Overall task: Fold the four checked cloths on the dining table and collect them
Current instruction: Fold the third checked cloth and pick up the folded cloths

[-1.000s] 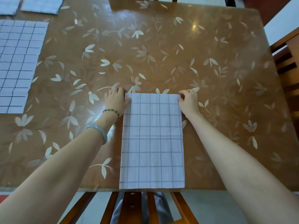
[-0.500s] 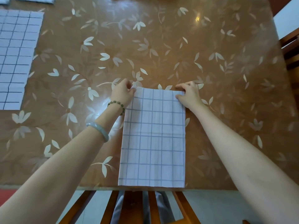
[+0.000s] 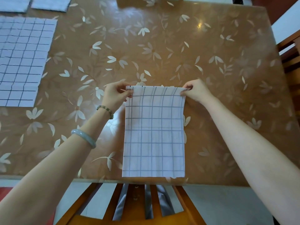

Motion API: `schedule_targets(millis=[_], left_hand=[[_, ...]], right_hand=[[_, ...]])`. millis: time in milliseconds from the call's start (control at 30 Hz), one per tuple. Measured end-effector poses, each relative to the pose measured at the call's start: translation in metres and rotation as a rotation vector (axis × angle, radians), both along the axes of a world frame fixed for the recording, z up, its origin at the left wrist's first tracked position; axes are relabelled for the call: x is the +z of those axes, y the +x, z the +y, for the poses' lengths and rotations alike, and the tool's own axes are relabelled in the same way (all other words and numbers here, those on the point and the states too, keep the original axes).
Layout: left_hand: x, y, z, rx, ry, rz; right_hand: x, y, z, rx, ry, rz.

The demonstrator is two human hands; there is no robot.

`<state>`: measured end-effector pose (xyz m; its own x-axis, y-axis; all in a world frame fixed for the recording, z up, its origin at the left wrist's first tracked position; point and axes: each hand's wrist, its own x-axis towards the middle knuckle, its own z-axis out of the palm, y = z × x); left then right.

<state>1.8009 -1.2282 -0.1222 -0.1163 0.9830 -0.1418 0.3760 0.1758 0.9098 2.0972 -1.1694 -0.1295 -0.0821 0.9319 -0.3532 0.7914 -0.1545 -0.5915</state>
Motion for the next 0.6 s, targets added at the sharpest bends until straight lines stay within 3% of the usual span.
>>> schedule_targets(millis=[267, 400, 600], left_hand=[[0.02, -0.01, -0.024, 0.036, 0.056, -0.012], [0.02, -0.019, -0.055, -0.062, 0.045, 0.111], [0.012, -0.02, -0.118, -0.13, -0.192, 0.037]], right_hand=[[0.026, 0.003, -0.048, -0.093, 0.33, 0.033], [0.025, 0.009, -0.092, -0.122, 0.318, 0.084], [0.01, 0.016, -0.163, -0.213, 0.151, 0.289]])
